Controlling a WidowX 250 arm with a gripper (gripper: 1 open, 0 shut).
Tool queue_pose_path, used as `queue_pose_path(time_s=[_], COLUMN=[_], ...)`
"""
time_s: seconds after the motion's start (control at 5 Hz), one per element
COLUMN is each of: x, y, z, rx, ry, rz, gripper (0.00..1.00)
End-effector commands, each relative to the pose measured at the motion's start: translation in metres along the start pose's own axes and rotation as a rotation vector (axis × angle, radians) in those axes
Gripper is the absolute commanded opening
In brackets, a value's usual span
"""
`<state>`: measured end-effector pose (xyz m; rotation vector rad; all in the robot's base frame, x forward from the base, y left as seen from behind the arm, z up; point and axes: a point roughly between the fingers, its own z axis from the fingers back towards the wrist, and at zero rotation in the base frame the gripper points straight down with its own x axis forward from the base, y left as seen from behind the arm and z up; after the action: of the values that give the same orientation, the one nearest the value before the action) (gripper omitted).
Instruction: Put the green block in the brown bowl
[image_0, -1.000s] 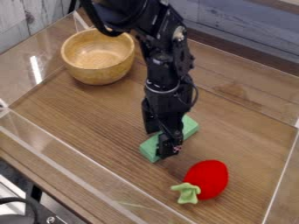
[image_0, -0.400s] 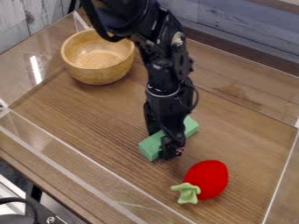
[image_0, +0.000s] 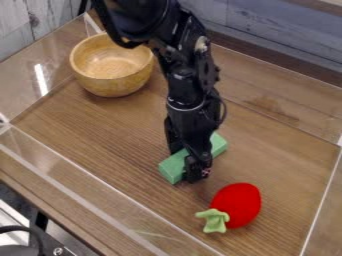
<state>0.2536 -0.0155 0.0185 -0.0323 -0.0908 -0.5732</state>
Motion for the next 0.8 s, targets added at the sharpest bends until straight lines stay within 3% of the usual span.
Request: queue_pose_path(time_s=[0.0, 0.4, 0.6], x=[0.0037, 0.0033, 0.0043], y=[0.0042, 0.0059, 0.0072], z=[0.0060, 0.0068, 0.0072], rx=[0.008, -0.003, -0.005], ry=[-0.029, -0.034, -0.026], rz=[0.015, 0.030, 0.035], gripper=[1.00, 1.00, 0.00])
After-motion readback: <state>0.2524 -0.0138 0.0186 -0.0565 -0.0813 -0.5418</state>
